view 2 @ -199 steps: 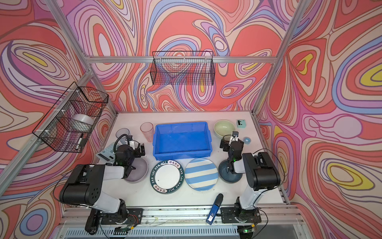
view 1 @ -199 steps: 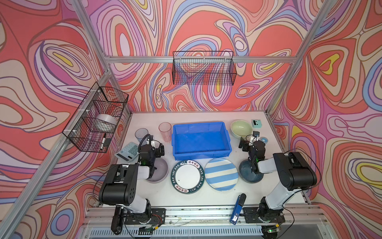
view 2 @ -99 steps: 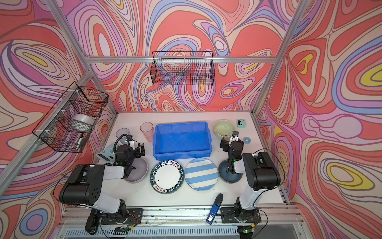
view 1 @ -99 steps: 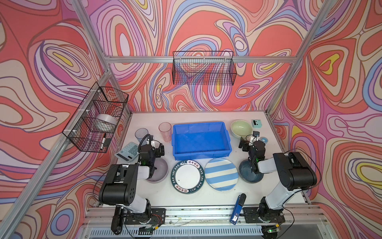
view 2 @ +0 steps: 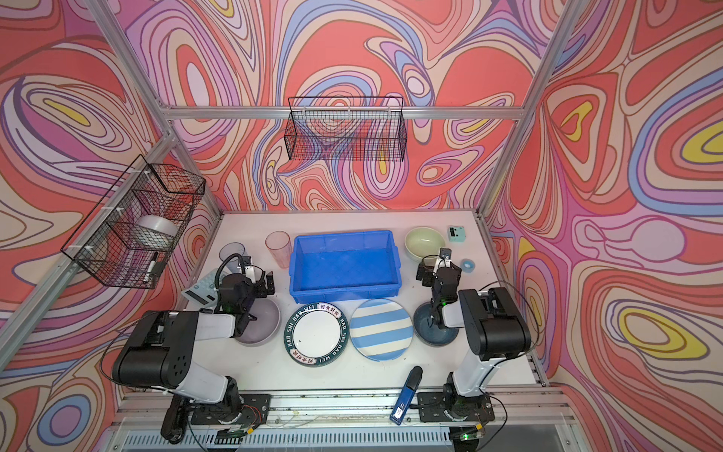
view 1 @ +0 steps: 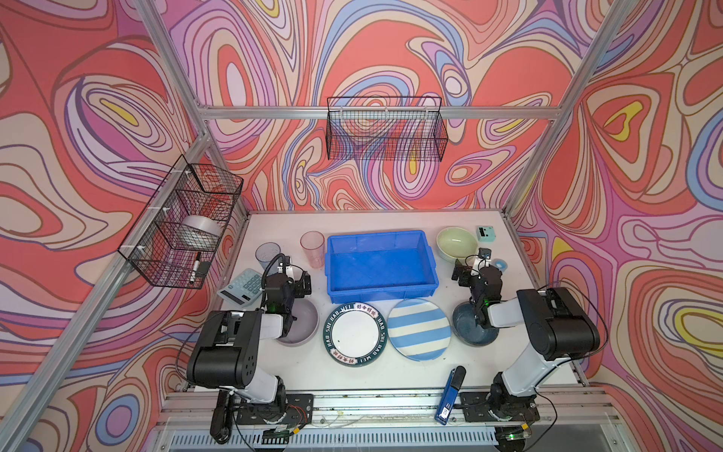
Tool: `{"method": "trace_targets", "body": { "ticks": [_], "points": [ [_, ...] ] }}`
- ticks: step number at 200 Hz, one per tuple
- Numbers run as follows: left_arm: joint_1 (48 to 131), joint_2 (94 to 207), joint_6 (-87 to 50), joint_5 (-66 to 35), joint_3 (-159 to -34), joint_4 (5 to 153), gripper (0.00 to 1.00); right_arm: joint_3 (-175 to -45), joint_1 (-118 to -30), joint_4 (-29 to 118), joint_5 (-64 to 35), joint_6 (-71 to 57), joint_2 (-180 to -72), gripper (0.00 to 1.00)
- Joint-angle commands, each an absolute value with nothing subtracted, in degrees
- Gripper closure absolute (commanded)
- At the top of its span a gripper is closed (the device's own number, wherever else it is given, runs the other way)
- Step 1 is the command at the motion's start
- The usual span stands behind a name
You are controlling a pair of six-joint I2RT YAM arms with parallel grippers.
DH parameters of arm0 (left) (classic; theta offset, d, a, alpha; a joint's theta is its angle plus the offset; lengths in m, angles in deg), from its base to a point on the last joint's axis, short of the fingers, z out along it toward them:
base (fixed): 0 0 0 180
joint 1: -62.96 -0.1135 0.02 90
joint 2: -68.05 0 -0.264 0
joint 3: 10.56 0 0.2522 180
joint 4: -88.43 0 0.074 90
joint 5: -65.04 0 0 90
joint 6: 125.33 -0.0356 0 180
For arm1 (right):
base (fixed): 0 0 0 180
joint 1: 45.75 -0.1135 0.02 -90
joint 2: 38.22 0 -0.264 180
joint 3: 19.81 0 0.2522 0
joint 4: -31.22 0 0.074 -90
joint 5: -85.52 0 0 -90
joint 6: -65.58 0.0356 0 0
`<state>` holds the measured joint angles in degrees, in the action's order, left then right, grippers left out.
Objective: Place the mixed dishes into the plastic bin
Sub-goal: 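Lower both grippers toward the stacked plates in front of the bin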
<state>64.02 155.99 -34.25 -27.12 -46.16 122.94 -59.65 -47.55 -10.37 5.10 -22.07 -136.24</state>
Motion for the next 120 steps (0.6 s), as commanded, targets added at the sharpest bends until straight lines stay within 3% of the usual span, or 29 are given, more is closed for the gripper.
{"method": "trace_targets", "body": {
  "ticks": [1, 32, 120],
  "points": [
    [63.7, 155.0, -34.6, -27.2, -45.6, 124.9, 0.00, -61.5, -47.2, -6.3, 5.6, -22.6, -134.0, 0.02],
    [63.7, 150.3, -33.8, -29.8, -46.0, 120.6, 0.00, -62.9, -47.2, -0.3, 5.9, -22.7, -129.5, 0.02],
    [63.8, 133.9, -23.1, -33.9, -60.1, 80.7, 0.03, -73.4, -48.3, 34.4, 12.2, -16.8, -114.5, 0.02]
  ]
}}
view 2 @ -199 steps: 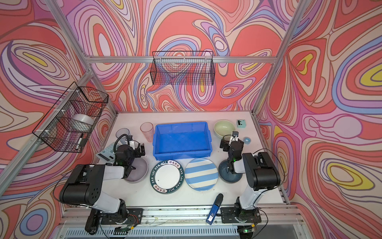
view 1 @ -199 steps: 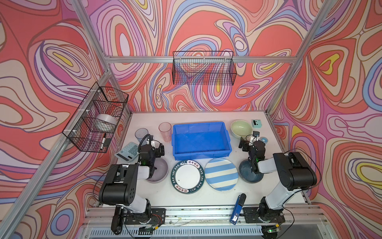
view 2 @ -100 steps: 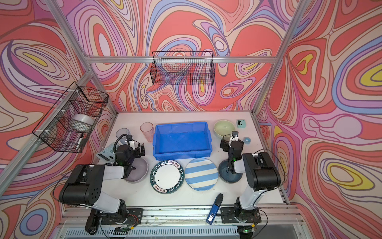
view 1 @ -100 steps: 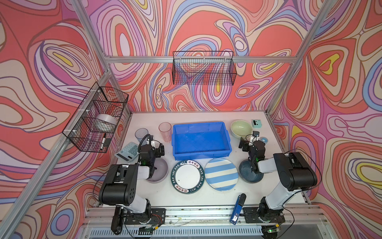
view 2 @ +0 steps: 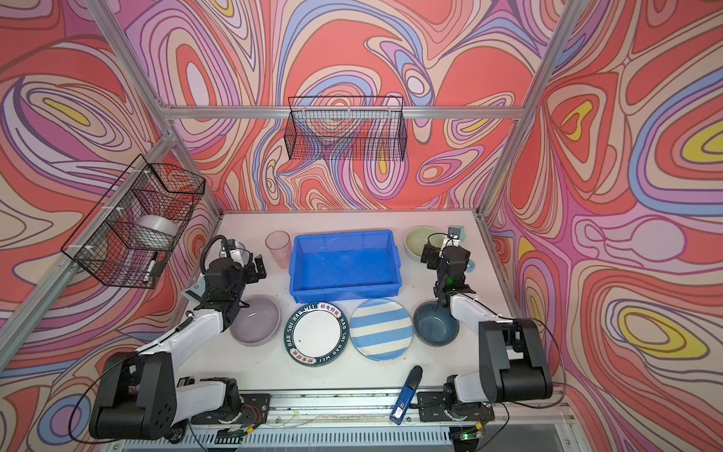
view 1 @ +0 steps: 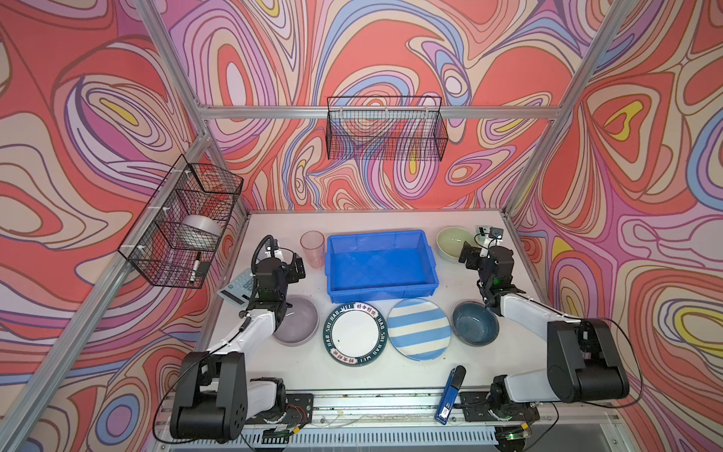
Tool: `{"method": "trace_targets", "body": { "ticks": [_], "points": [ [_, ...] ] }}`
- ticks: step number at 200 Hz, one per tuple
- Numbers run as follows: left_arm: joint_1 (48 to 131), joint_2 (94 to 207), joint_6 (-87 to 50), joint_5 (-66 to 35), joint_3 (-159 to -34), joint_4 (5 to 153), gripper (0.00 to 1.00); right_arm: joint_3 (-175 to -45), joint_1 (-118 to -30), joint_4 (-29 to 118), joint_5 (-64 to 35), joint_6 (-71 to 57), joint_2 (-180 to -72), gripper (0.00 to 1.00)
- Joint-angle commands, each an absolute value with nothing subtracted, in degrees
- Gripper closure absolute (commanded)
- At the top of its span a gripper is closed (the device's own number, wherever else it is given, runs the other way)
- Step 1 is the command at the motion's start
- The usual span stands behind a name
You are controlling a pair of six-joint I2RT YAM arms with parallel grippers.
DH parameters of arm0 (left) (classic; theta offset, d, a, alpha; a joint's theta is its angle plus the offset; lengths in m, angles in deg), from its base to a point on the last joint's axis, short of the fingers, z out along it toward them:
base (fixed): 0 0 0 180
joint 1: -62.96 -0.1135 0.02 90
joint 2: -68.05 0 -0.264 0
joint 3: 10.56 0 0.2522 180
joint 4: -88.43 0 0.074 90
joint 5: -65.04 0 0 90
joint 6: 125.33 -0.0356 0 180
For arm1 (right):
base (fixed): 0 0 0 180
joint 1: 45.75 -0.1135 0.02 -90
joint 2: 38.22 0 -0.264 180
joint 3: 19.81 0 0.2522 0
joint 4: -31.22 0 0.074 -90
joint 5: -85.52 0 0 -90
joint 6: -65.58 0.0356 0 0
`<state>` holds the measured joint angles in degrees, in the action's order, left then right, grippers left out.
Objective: Place the mixed dishes into the plastic bin
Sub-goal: 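Lower both grippers toward the stacked plates in front of the bin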
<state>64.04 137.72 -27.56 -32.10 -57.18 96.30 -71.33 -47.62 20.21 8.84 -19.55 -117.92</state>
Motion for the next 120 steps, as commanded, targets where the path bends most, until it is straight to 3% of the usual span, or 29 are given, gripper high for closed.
{"method": "trace_targets", "body": {
  "ticks": [1, 17, 79, 120],
  "points": [
    [63.8, 133.7, -23.0, -33.9, -60.3, 80.2, 0.03, -73.5, -48.4, 34.6, 12.4, -16.8, -114.4, 0.02],
    [63.8, 131.6, -21.1, -34.3, -62.6, 73.4, 0.05, -75.4, -49.6, 41.1, 14.4, -16.5, -112.5, 0.02],
    [63.8, 125.7, -16.2, -27.6, -71.6, 51.3, 0.15, -84.0, -51.8, 62.8, 4.2, -10.2, -106.4, 0.10],
    [63.8, 125.9, -15.0, -16.4, -77.3, 36.6, 0.25, -88.8, -55.4, 73.8, -5.2, -8.5, -106.1, 0.16]
  ]
}}
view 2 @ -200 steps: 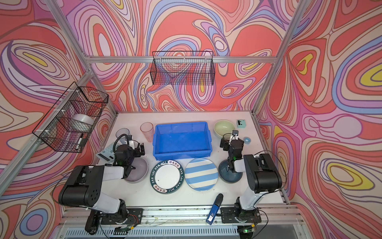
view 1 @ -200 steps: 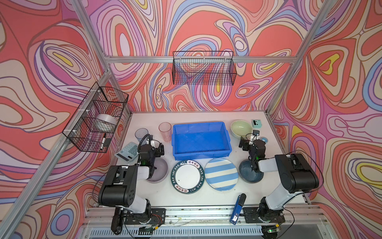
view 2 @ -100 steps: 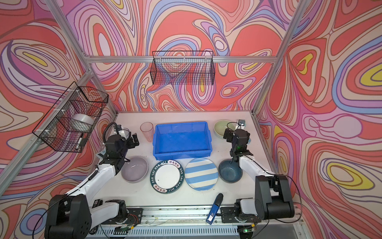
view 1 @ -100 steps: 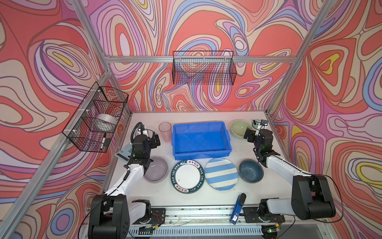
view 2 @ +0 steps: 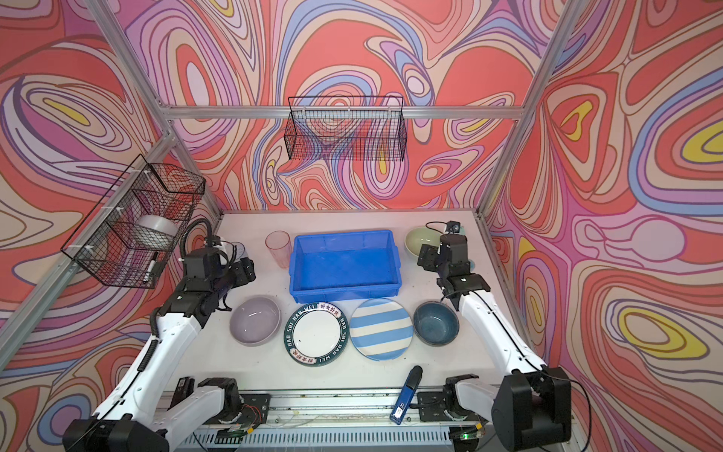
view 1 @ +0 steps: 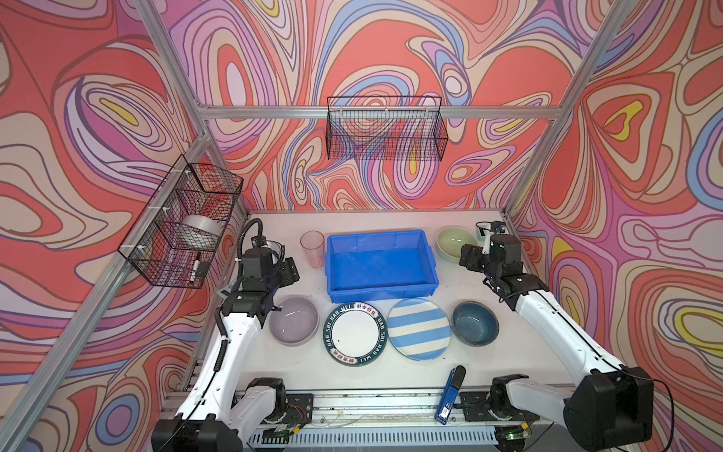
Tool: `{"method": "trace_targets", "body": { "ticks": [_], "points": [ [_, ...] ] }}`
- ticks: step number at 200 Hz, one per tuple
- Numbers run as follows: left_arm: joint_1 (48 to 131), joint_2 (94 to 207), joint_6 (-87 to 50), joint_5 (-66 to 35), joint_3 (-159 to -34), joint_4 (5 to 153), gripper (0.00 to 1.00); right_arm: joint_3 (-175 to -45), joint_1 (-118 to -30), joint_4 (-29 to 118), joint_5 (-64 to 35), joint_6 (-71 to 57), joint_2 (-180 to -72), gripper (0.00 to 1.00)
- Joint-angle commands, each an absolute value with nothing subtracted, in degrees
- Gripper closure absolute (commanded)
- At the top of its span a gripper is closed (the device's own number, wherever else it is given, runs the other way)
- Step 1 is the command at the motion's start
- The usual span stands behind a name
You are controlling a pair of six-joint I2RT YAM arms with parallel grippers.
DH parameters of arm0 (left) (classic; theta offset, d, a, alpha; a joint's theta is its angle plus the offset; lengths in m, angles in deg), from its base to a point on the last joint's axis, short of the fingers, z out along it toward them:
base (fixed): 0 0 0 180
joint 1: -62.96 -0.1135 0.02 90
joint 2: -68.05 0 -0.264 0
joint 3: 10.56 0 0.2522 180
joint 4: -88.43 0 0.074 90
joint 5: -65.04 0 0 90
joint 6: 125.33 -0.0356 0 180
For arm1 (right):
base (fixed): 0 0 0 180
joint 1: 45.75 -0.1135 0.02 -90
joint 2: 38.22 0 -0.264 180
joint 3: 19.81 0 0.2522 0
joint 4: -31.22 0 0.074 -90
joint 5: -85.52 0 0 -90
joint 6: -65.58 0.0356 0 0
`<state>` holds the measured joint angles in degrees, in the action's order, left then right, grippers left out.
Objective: Place the mixed dishes into the plastic bin
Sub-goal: 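Lower both grippers toward the stacked plates in front of the bin, then grip the green-rimmed plate's edges with both grippers from opposite sides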
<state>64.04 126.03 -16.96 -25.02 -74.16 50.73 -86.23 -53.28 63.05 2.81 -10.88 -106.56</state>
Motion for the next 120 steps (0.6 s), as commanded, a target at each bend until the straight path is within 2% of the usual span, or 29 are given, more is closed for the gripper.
{"method": "trace_targets", "body": {
  "ticks": [1, 12, 33, 61, 85, 94, 120],
  "points": [
    [63.8, 125.9, -15.0, -16.1, -77.4, 36.2, 0.25, -88.9, -55.5, 74.0, -5.4, -8.5, -106.1, 0.16],
    [63.8, 125.9, -13.9, -14.0, -78.2, 32.2, 0.28, -90.0, -57.8, 76.6, -5.5, -7.6, -106.4, 0.21],
    [64.0, 124.4, -12.5, -8.2, -77.3, 28.3, 0.33, -91.1, -64.5, 80.2, -2.8, -6.1, -106.5, 0.22],
    [65.2, 119.8, -10.7, -3.9, -75.1, 24.8, 0.38, -90.9, -69.6, 80.6, -8.8, -3.3, -107.2, 0.27],
    [66.6, 116.0, -9.9, -3.7, -73.7, 20.1, 0.39, -89.8, -73.5, 79.1, -12.7, -1.9, -108.7, 0.31],
    [67.2, 114.5, -9.3, -3.8, -72.9, 18.8, 0.44, -89.4, -74.8, 78.4, -13.9, -1.6, -109.1, 0.32],
    [73.6, 111.7, -5.1, -8.5, -73.2, 17.1, 0.46, -86.7, -77.4, 74.8, -18.0, 0.0, -109.6, 0.34]
  ]
}}
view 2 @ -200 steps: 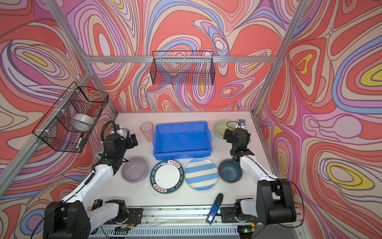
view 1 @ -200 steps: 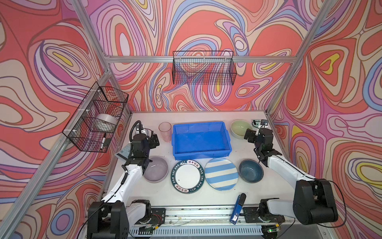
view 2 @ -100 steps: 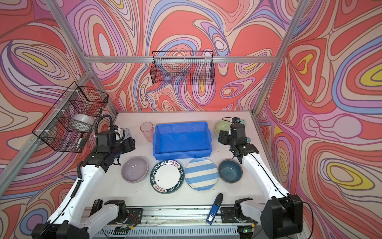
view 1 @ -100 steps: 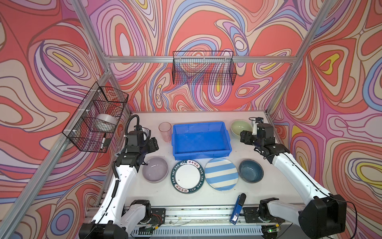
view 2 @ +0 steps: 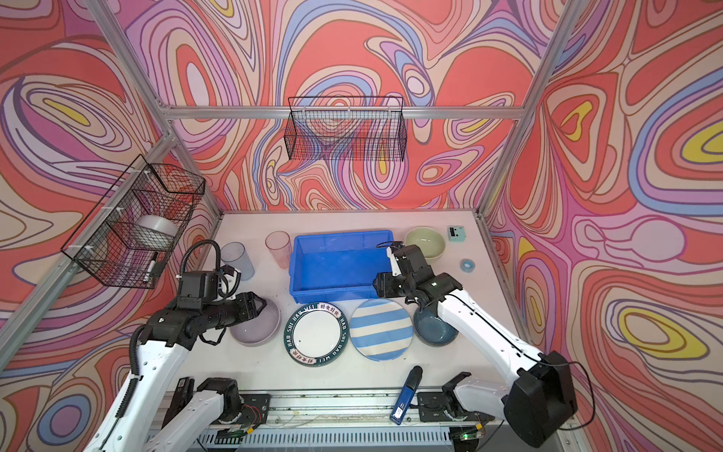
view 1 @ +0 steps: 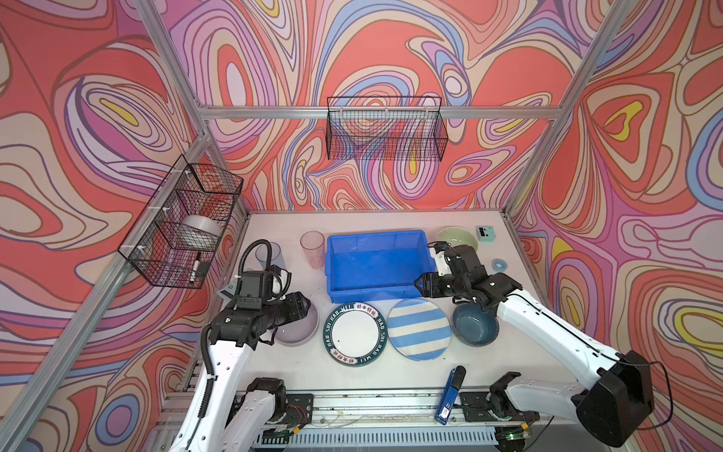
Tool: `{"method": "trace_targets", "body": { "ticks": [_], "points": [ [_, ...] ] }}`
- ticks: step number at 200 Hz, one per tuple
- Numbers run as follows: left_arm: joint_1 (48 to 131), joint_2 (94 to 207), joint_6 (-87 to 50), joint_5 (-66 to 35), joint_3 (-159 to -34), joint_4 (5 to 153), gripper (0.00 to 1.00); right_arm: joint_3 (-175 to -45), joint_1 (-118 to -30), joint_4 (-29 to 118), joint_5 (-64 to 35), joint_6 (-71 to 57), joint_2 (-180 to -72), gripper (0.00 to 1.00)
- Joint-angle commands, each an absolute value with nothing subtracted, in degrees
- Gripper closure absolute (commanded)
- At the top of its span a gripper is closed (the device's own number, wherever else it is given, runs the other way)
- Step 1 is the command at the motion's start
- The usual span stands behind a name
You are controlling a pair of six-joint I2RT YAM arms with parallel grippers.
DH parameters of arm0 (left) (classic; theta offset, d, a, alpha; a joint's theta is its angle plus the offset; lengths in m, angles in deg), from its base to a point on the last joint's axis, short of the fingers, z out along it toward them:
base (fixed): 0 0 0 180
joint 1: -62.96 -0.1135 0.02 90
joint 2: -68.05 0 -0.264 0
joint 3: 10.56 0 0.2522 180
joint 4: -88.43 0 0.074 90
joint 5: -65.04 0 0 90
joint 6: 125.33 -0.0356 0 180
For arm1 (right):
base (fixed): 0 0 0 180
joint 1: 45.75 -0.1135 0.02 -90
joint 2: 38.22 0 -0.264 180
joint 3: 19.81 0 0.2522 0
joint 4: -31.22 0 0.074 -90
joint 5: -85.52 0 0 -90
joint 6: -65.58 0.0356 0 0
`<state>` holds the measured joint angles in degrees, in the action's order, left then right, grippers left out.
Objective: Place the mixed dishes into the plastic bin
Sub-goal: 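Grip the green-rimmed plate's edges with both grippers from opposite sides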
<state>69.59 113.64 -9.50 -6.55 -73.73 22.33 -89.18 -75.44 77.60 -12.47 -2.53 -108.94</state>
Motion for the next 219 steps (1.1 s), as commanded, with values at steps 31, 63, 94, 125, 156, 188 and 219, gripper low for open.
{"method": "trace_targets", "body": {
  "ticks": [31, 63, 94, 125, 156, 188, 219],
  "points": [
    [78.3, 111.6, -0.5, -11.2, -71.3, 17.5, 0.54, -83.8, -79.6, 70.8, -20.8, 2.4, -110.5, 0.40],
    [81.3, 111.7, 3.4, -11.3, -67.9, 21.3, 0.65, -81.9, -82.4, 68.1, -21.0, 3.2, -112.2, 0.43],
    [84.8, 112.2, 7.1, -12.2, -62.6, 25.4, 0.68, -81.1, -84.3, 66.0, -22.3, 4.1, -114.6, 0.45],
    [90.4, 111.8, 11.8, -14.3, -57.4, 30.0, 0.68, -79.9, -84.8, 63.5, -22.8, 5.0, -116.4, 0.47],
    [94.2, 112.2, 13.5, -17.4, -55.1, 31.6, 0.67, -79.3, -85.0, 61.5, -26.2, 5.0, -119.8, 0.48],
    [94.6, 113.0, 14.1, -17.2, -51.6, 35.4, 0.67, -78.5, -85.2, 59.2, -27.5, 6.3, -121.8, 0.53],
    [94.7, 114.2, 14.3, -17.8, -50.4, 37.3, 0.69, -78.1, -85.3, 58.4, -27.3, 6.6, -122.9, 0.55]
  ]
}}
